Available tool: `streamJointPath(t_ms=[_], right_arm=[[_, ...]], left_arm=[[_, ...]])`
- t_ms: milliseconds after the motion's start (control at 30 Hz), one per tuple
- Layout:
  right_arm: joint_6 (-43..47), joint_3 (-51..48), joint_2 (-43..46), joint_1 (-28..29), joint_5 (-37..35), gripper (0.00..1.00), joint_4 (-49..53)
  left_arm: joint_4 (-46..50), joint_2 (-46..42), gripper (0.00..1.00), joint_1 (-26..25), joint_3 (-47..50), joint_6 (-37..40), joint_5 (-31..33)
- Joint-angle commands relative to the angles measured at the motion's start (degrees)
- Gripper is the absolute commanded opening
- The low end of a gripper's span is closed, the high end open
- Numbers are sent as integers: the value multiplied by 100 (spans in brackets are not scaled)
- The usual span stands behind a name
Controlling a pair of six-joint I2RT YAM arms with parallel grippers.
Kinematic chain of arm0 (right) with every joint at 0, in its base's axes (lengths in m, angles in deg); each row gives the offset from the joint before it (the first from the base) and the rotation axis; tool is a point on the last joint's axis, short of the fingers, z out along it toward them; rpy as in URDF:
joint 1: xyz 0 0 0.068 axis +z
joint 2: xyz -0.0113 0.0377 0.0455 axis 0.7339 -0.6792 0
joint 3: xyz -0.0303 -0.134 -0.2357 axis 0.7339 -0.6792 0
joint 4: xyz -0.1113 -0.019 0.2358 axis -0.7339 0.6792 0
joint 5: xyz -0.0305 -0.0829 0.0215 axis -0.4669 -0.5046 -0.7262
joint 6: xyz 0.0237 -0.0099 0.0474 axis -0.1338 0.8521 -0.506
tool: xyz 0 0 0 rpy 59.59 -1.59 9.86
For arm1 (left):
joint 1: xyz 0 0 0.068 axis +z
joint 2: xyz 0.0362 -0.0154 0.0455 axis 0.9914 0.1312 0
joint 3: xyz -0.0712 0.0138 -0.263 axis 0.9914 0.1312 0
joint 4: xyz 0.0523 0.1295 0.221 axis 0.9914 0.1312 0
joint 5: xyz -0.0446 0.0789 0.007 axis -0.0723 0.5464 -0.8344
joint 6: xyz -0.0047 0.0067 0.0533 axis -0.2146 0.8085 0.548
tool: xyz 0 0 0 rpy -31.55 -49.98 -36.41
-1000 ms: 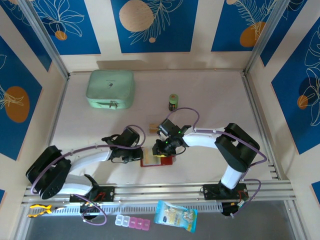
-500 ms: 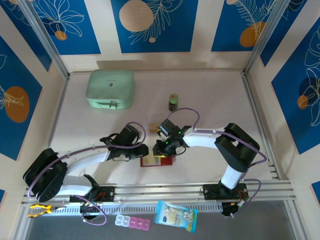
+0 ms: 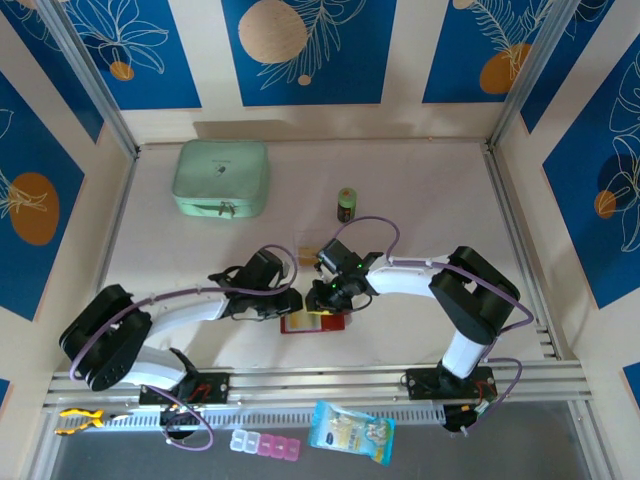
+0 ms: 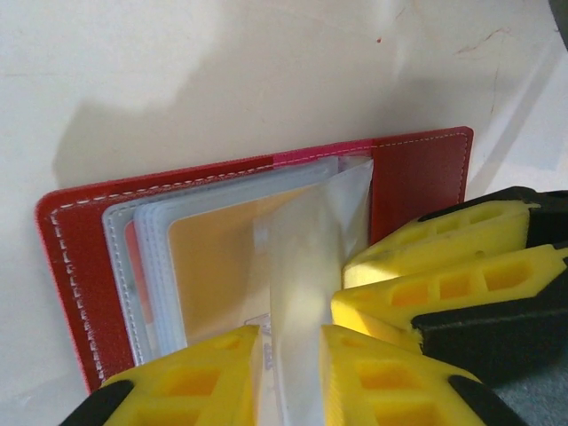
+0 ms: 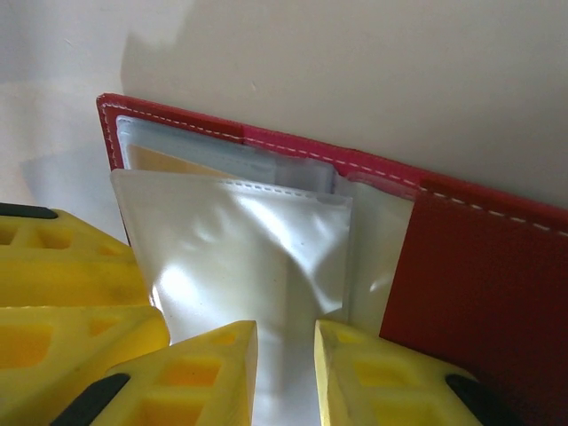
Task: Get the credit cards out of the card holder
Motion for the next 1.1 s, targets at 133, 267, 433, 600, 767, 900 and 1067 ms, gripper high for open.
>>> streamJointPath(t_ms=[133,267,433,600,767,900,1067], right_arm=[[-8,-115,199,-8,-6,24,112],[10,-107,328,-21,-69,24,204],[63,-107,588,-53,-180,24,404],[159,-121,945,-157,-280,24,625],[237,-181,1297,-306,-319,24,780],[302,-271,1575,-453,-316,24,893],[366,-458,1901,-670,-259,24,944]], left_arm=[[-123,-4,20,-46,8,-99,-119],[-108,-25,20,-47,-14,-118,-118],[-15,-131,20,-47,-61,-129,-89],[204,-267,20,-60,-183,-103,-41],[312,-330,21,-69,-297,-113,-8],[314,-260,23,-97,-397,-144,16],[294,-49,24,-193,-599,-155,29]])
